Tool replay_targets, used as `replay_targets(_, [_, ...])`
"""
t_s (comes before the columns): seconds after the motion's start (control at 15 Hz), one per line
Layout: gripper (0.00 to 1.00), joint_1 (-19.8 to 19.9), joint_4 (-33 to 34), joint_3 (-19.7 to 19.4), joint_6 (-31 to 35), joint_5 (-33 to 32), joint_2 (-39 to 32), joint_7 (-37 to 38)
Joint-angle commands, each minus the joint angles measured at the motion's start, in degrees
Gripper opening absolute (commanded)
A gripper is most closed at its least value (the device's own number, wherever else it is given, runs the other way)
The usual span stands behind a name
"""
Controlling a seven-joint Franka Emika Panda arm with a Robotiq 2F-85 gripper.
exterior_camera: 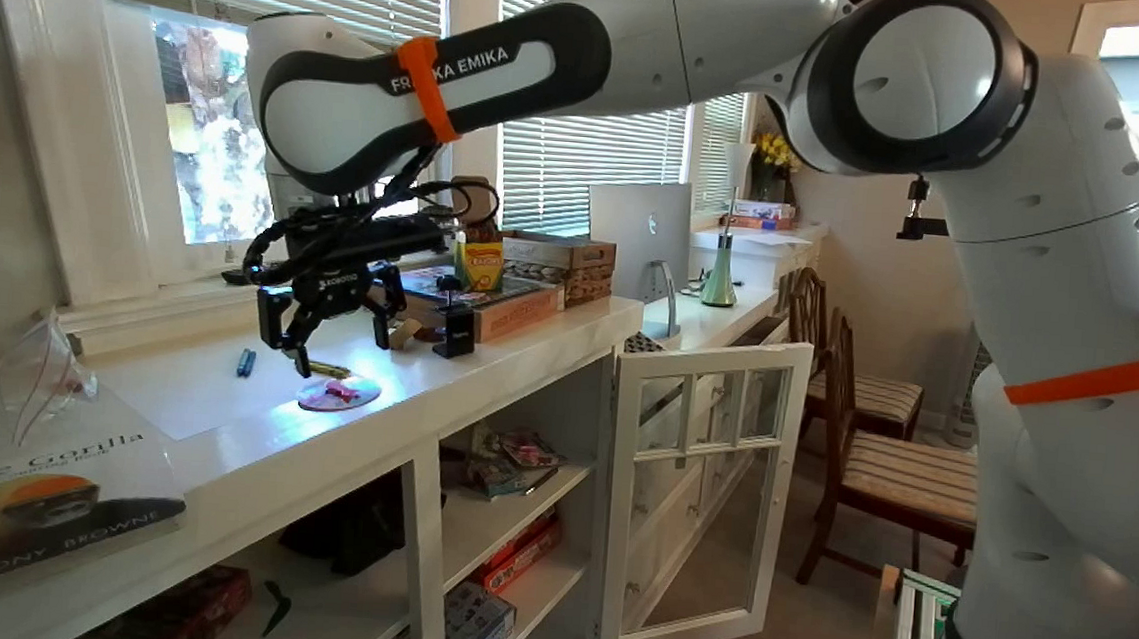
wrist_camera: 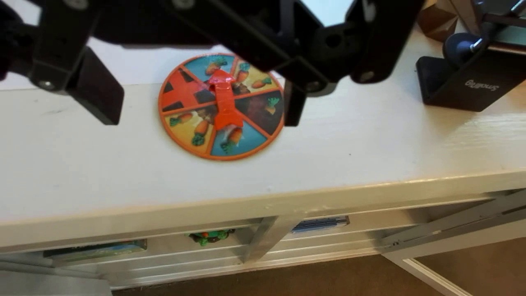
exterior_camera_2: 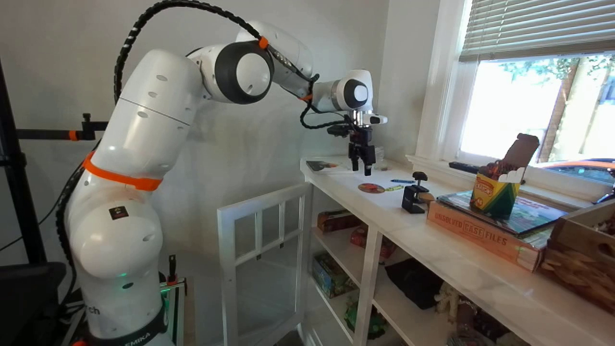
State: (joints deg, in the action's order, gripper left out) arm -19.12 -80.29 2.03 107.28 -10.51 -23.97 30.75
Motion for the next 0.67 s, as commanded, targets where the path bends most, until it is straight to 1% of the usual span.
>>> replay_targets(0.0, [1.0,0.3,-3.9,0.5,-0.1,-0.8,3.6,1.0])
replay_targets(0.6, [1.0,1.5,-7.3,1.0,0.6,-0.4,6.6,1.1])
